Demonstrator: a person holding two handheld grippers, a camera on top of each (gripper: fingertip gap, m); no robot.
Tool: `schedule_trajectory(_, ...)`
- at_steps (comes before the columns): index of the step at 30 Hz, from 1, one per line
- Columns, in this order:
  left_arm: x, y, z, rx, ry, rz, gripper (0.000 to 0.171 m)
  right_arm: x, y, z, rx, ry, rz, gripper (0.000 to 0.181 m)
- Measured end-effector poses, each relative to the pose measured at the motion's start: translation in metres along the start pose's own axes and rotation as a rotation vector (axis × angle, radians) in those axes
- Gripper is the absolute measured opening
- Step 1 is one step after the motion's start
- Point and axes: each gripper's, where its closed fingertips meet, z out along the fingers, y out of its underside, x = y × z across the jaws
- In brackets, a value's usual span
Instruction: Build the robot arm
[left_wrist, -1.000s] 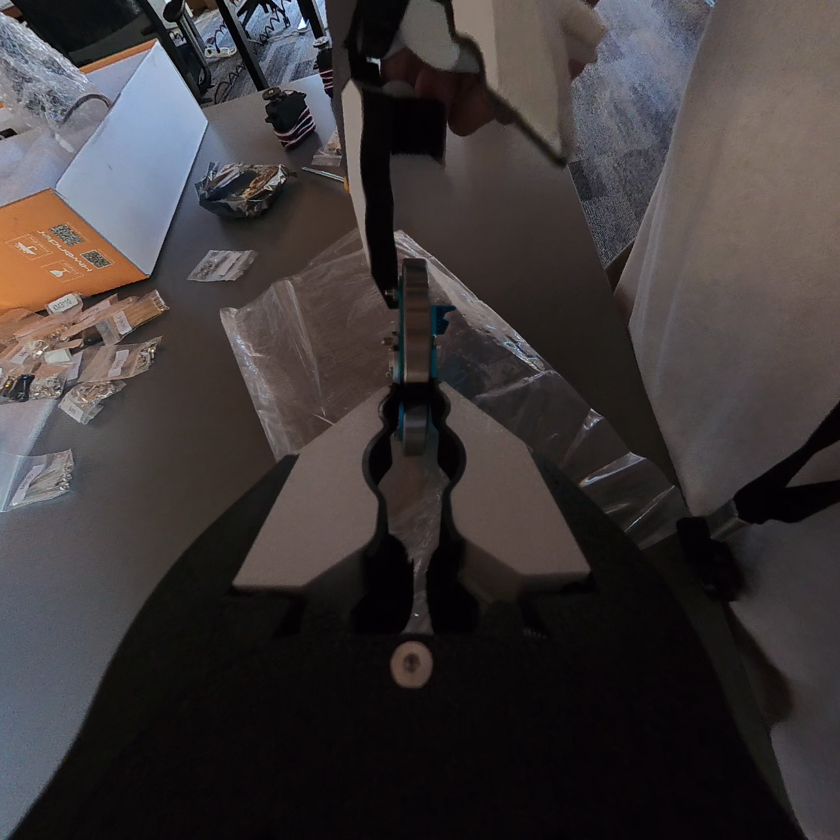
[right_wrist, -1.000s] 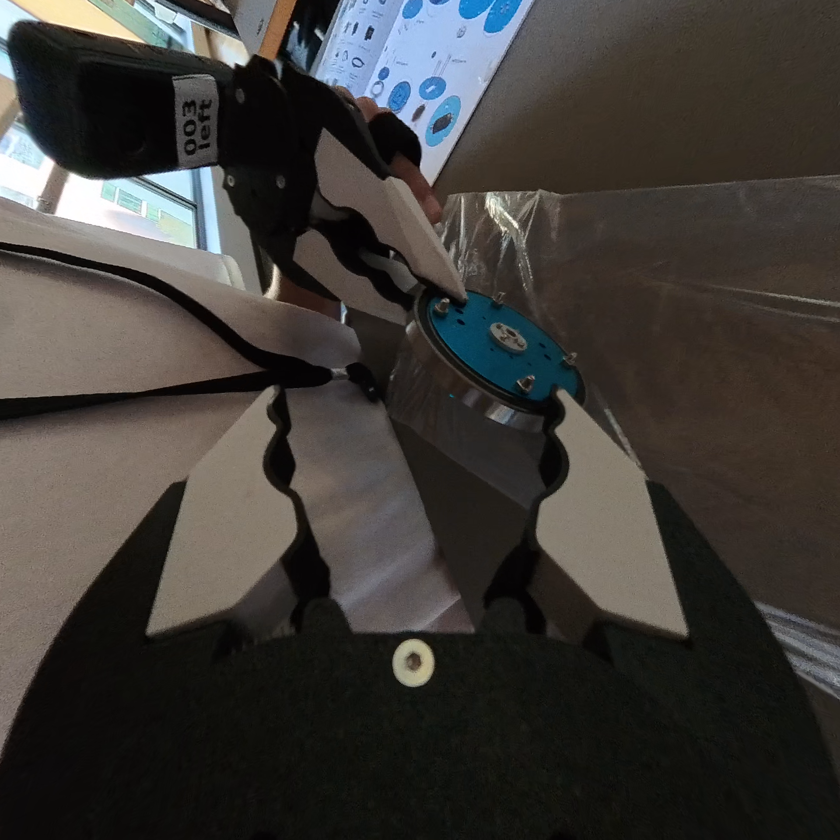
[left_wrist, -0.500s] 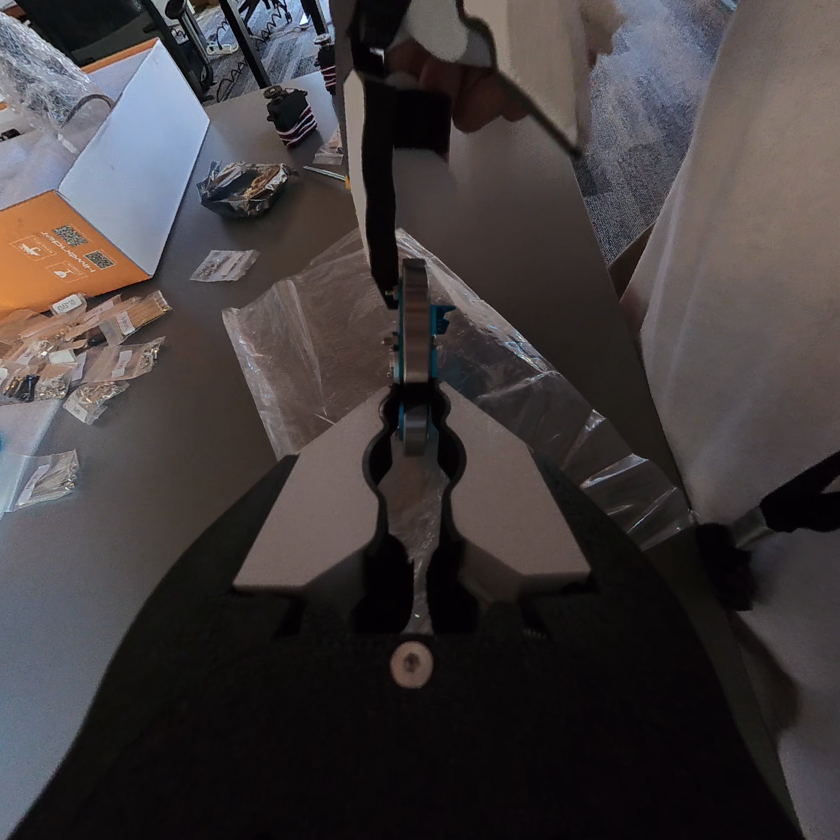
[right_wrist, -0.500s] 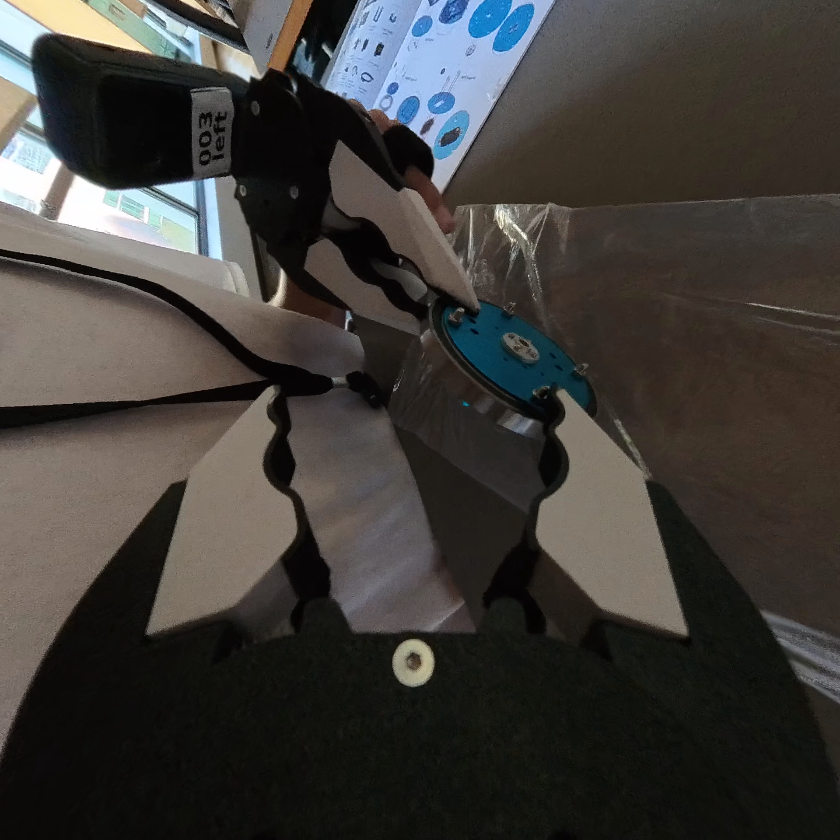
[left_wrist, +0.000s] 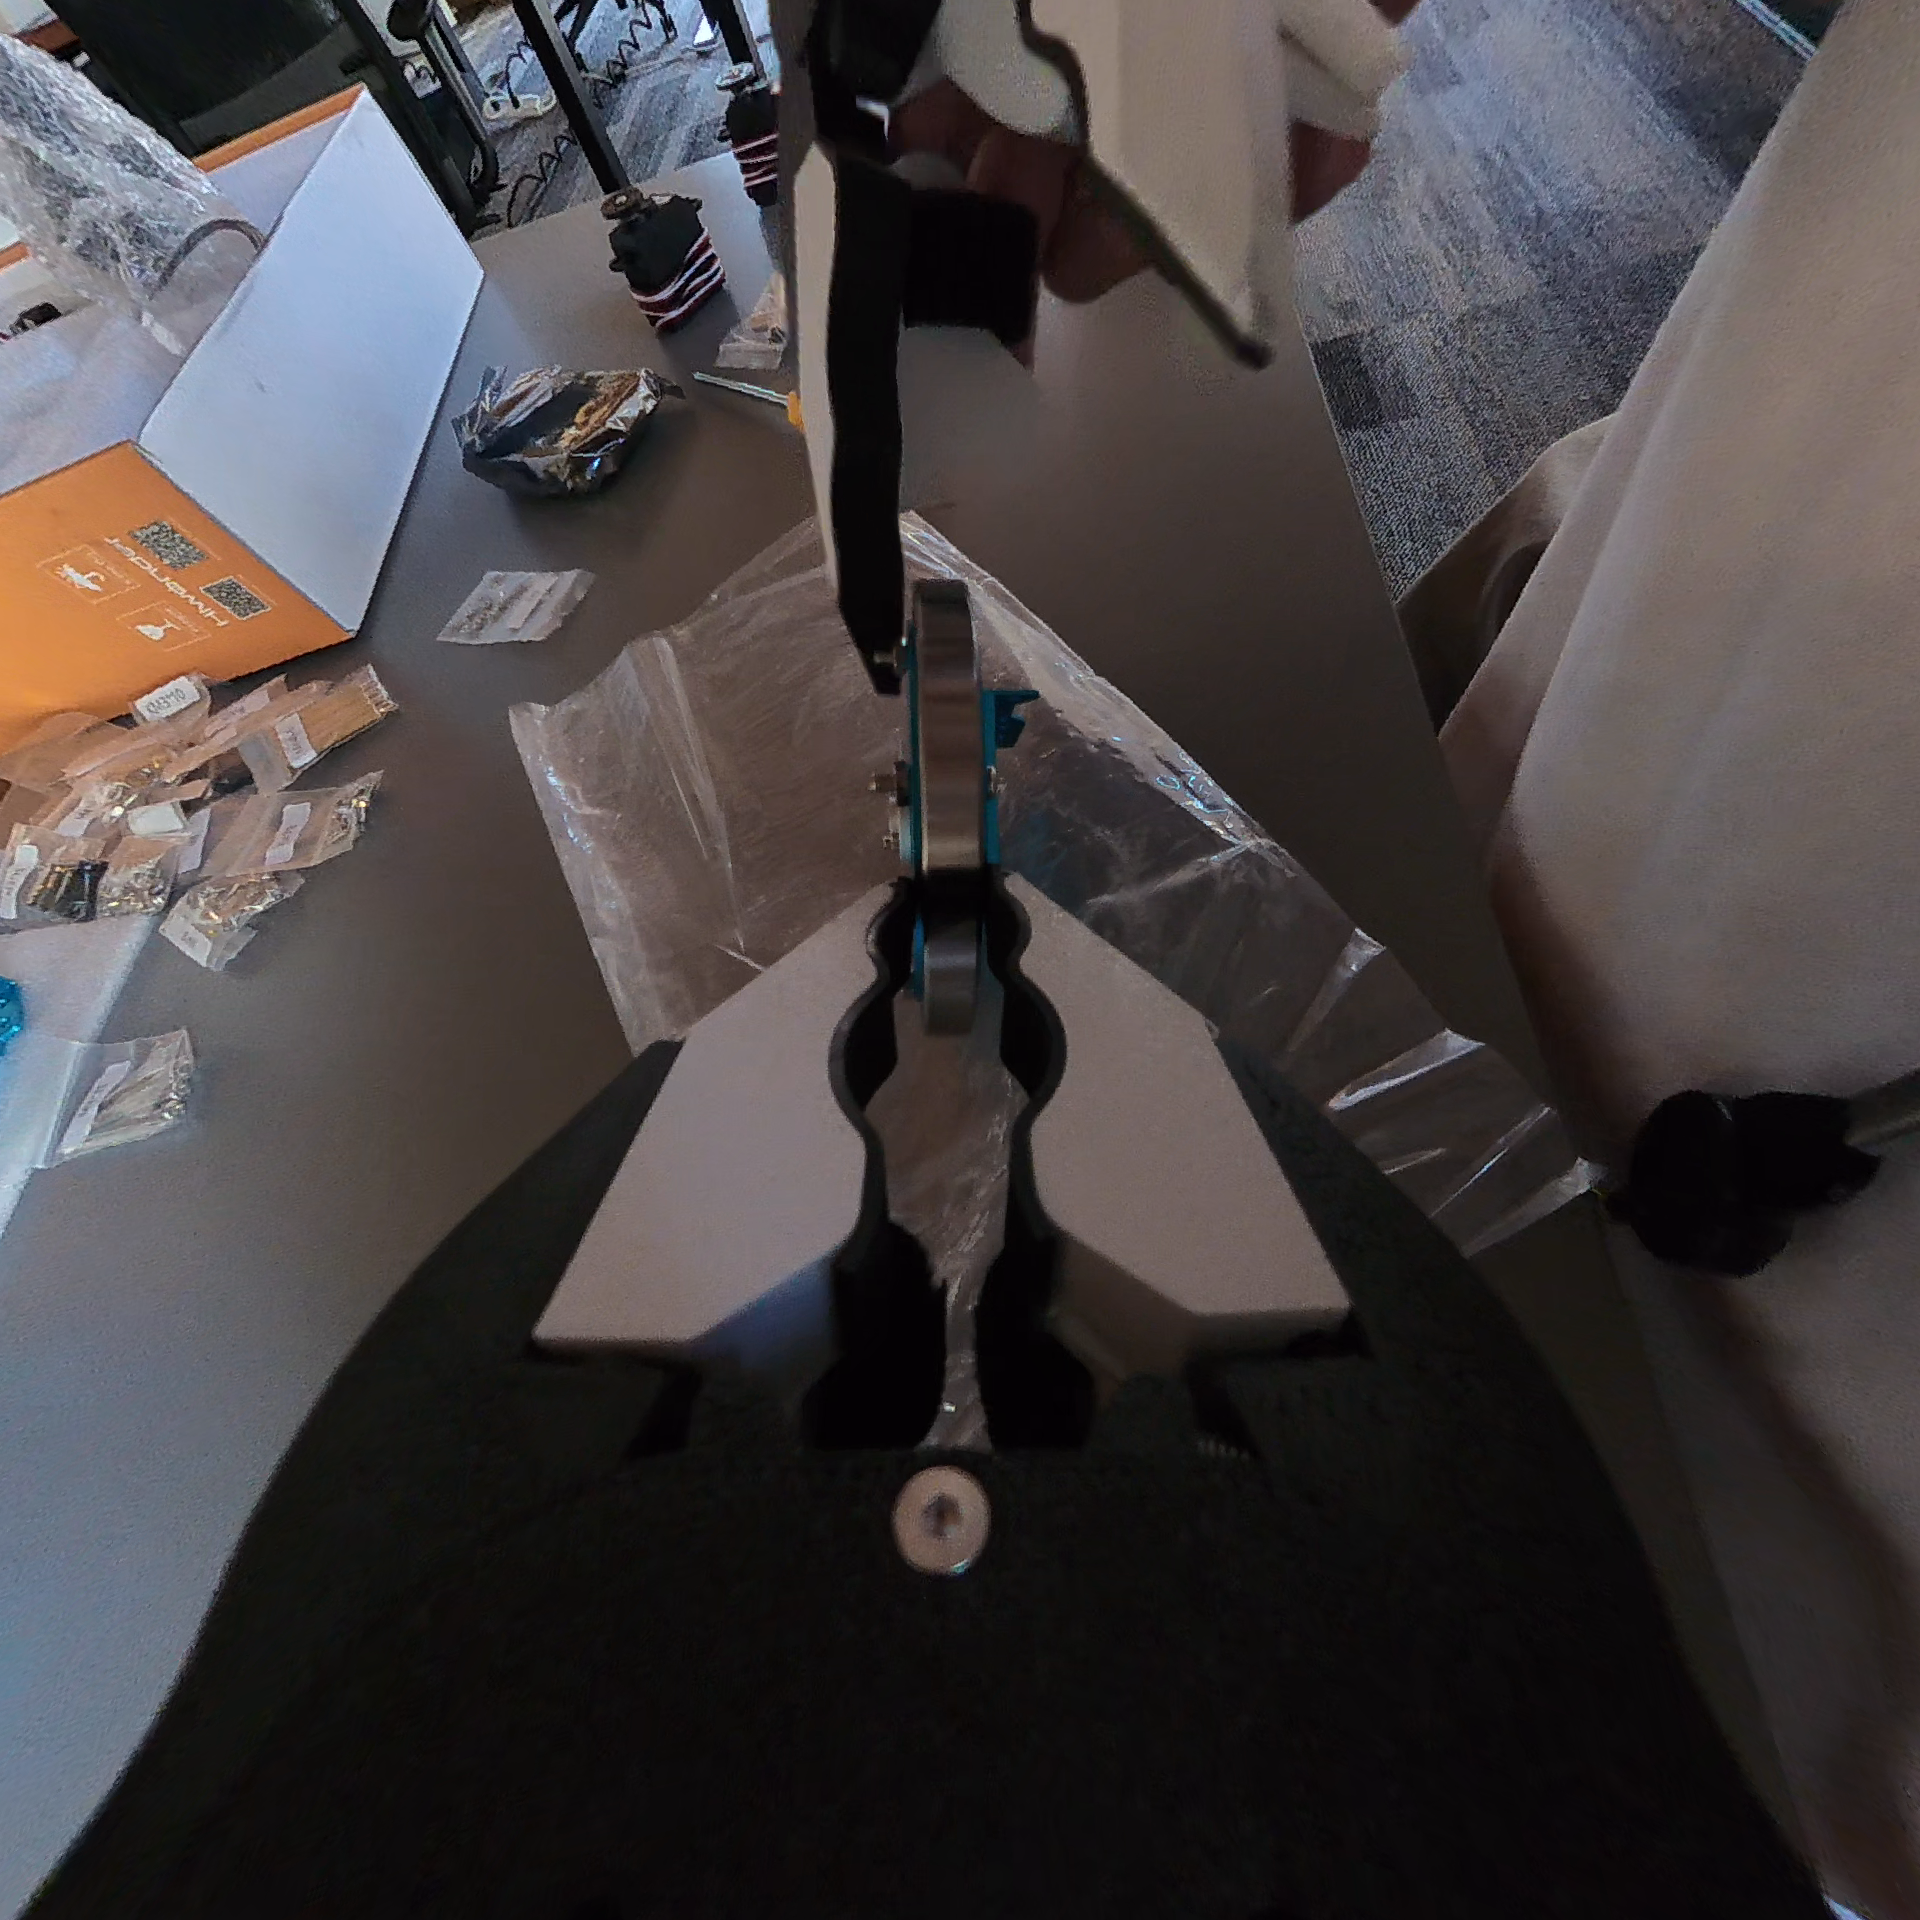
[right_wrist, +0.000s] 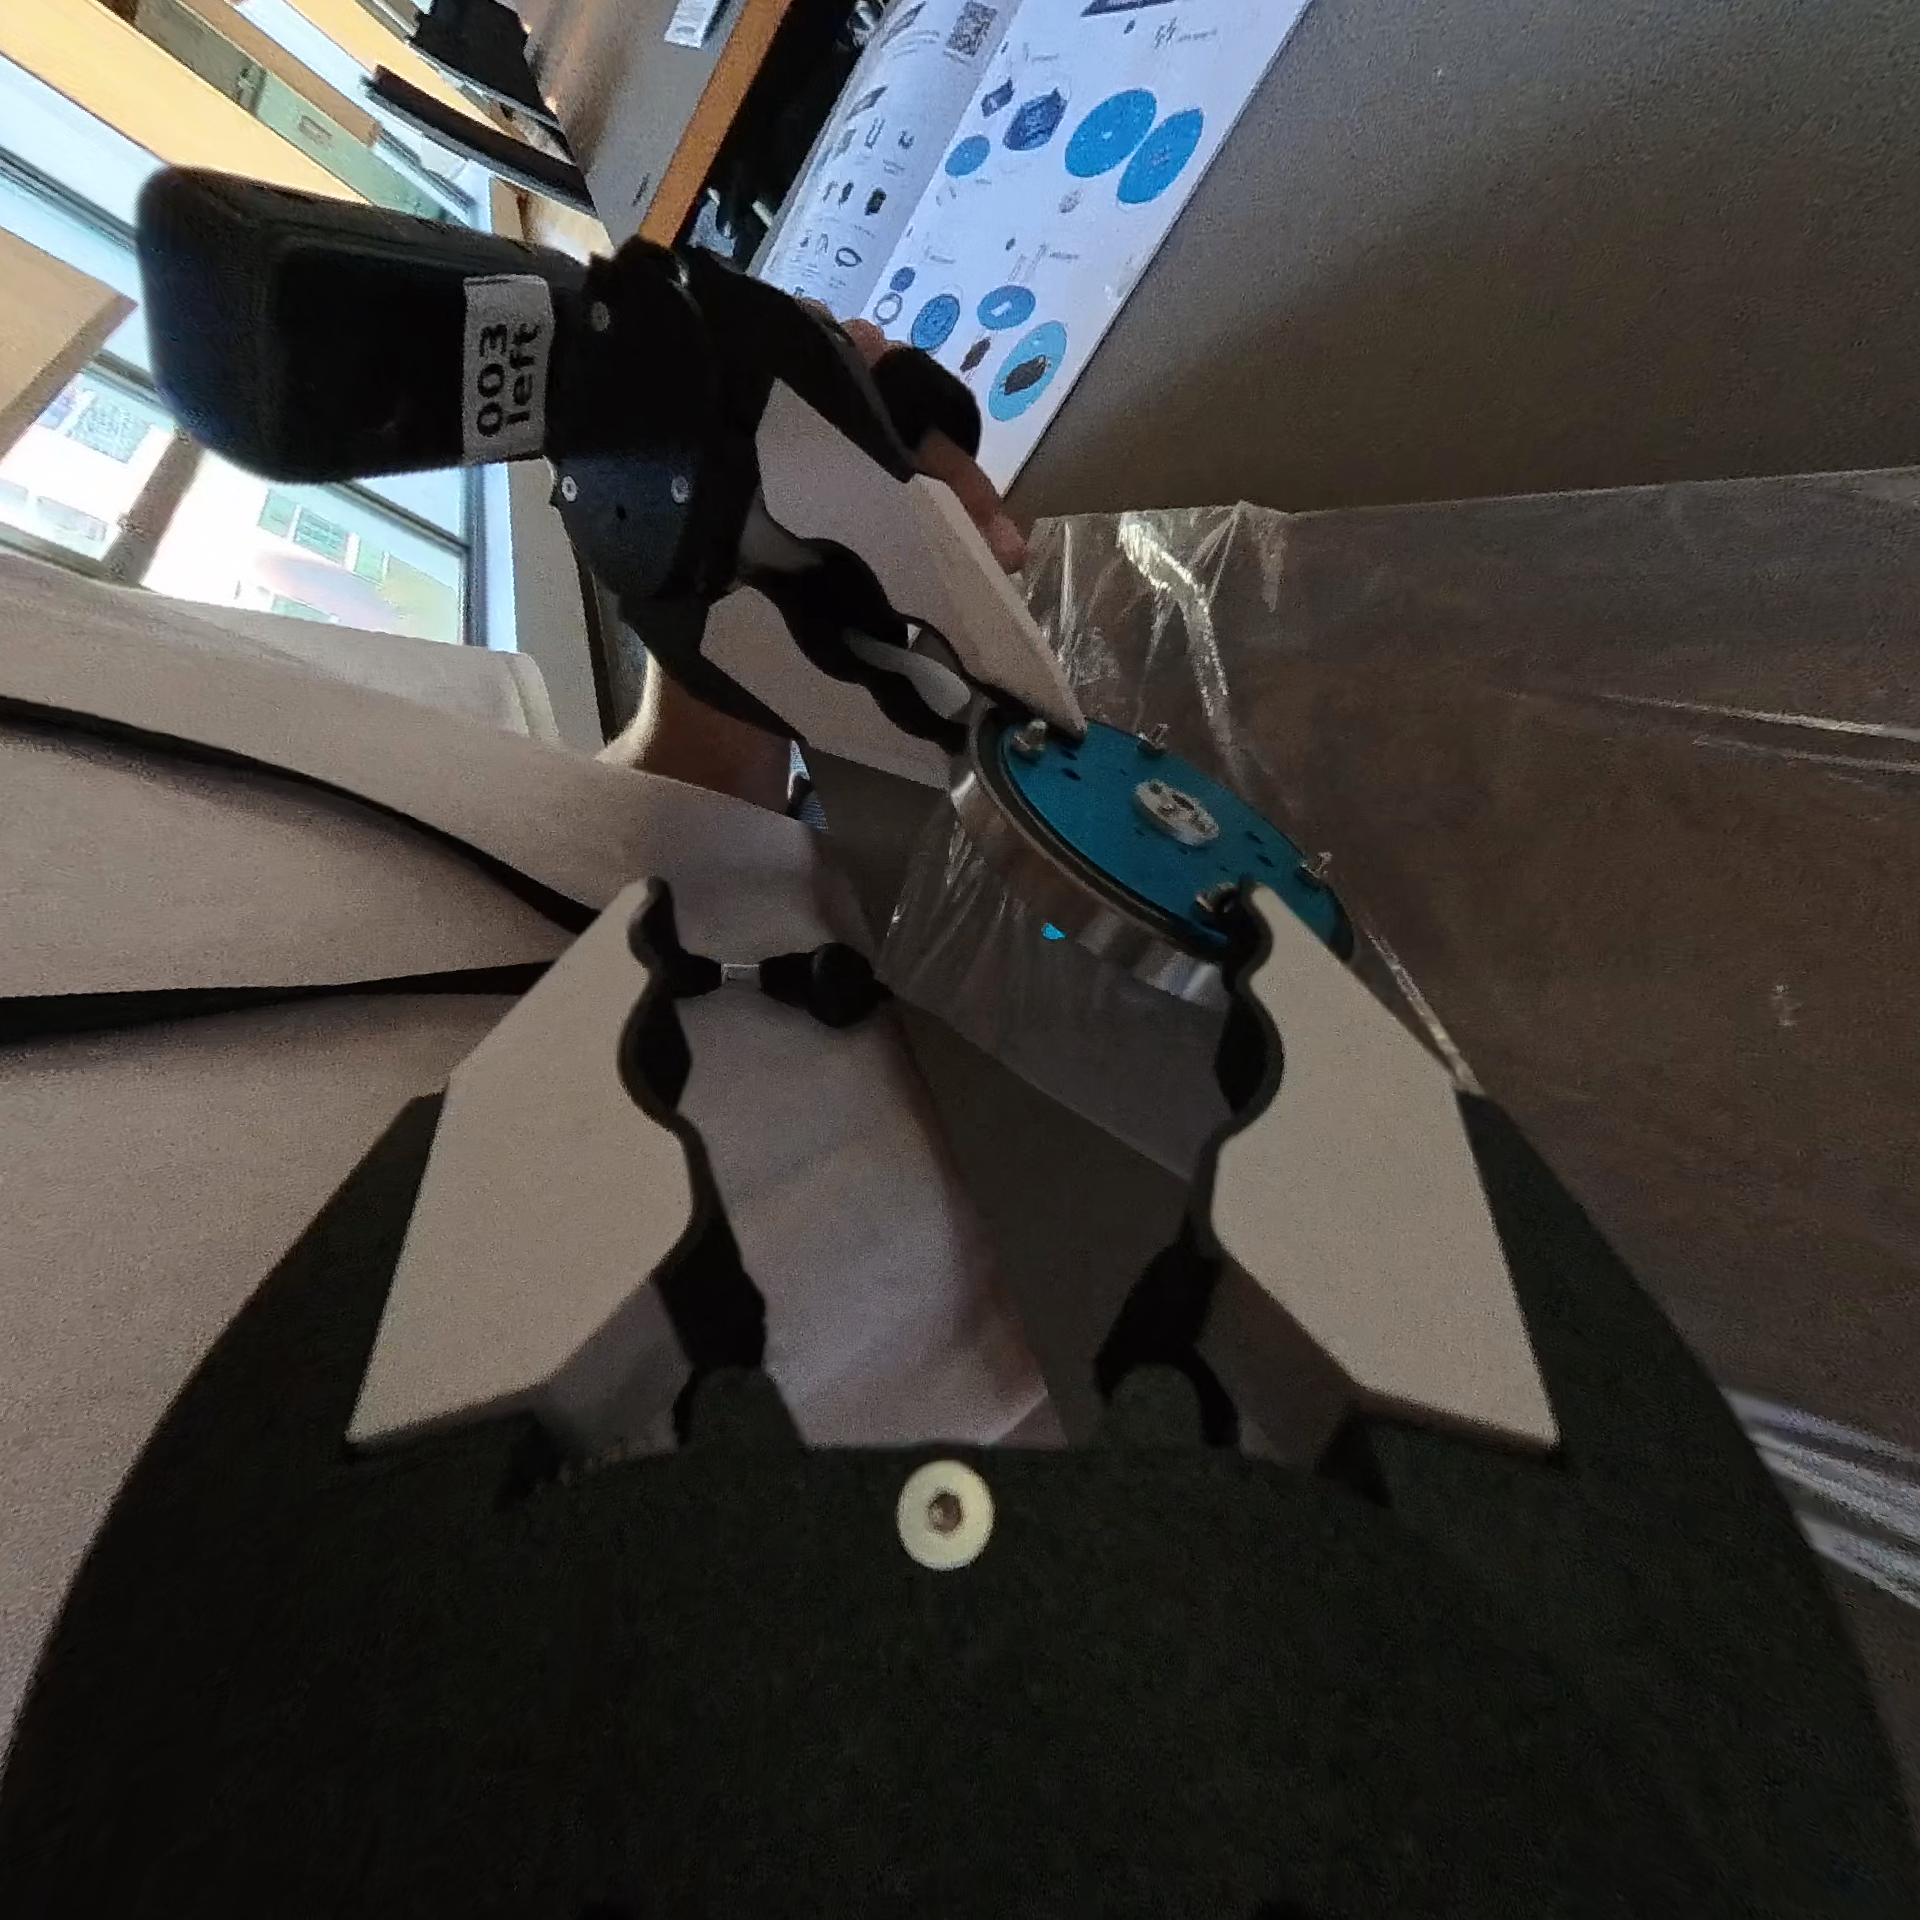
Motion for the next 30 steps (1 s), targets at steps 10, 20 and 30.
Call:
schedule_trajectory(10, 0.004, 0.001, 0.004, -0.007, -0.007, 0.005, 0.013, -0.021, 0.002, -0.017, 0.014, 0.042, -0.037, 0.105)
schedule_trajectory(20, 0.005, 0.0, 0.005, -0.013, -0.006, 0.017, 0.013, -0.011, 0.011, 0.0, -0.08, 0.106, -0.069, 0.117)
schedule_trajectory(30, 0.005, 0.002, 0.004, -0.015, -0.022, 0.022, 0.013, 0.001, 0.01, -0.009, -0.068, 0.165, -0.085, 0.114)
